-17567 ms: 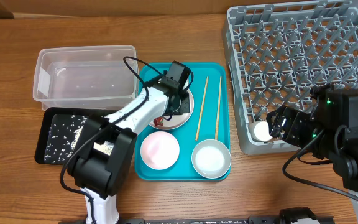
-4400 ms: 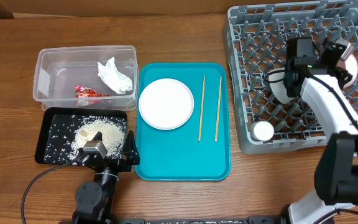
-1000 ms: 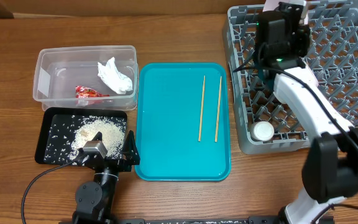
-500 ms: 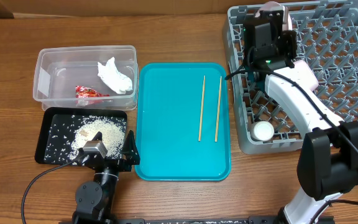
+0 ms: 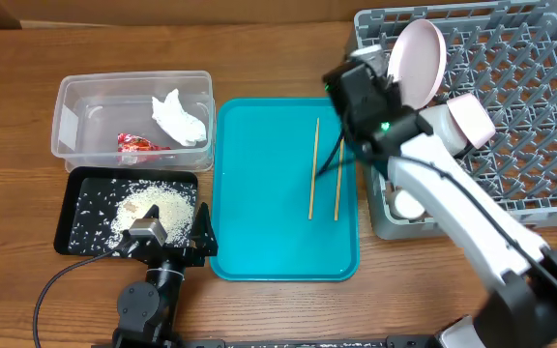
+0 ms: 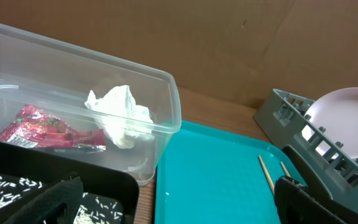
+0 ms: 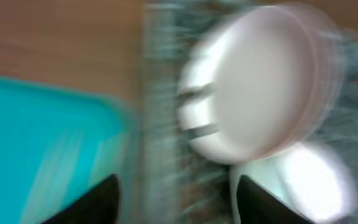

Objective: Sort waste into correct bins and load items into the dishwasher
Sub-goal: 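Grasp the wooden chopsticks on the teal tray with the right gripper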

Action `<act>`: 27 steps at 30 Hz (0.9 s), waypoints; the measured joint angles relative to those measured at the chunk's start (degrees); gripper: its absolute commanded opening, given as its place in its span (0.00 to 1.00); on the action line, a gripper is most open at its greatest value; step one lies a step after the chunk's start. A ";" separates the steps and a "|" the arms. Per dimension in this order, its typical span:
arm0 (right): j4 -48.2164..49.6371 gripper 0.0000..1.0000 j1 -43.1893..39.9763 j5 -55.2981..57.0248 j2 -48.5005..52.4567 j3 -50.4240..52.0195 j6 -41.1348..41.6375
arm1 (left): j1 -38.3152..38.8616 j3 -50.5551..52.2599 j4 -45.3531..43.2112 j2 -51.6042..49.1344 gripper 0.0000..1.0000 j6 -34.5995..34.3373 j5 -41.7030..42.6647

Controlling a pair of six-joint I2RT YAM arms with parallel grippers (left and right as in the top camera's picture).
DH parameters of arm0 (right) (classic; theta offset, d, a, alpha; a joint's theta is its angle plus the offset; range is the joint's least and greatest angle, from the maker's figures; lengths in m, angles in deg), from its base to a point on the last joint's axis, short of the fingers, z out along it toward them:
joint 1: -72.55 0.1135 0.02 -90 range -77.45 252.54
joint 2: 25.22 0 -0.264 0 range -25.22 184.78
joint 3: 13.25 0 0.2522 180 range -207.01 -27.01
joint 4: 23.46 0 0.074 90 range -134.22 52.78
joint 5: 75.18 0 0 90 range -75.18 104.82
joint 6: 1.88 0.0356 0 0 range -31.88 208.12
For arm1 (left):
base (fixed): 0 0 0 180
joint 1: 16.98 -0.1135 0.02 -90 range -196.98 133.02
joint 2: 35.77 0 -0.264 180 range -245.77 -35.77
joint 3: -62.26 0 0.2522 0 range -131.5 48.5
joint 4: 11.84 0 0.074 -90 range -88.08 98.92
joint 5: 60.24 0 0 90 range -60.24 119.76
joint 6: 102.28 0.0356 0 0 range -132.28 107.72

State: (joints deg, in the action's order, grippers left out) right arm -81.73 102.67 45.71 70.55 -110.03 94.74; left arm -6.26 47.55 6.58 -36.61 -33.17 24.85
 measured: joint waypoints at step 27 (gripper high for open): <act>-8.41 0.04 3.65 -31.91 20.02 4.04 17.31 | 0.00 0.02 0.02 0.00 1.00 0.00 0.00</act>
State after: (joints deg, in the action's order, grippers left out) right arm -90.15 106.33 13.80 90.57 -105.99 112.05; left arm -6.26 47.57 6.61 -36.61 -33.17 24.85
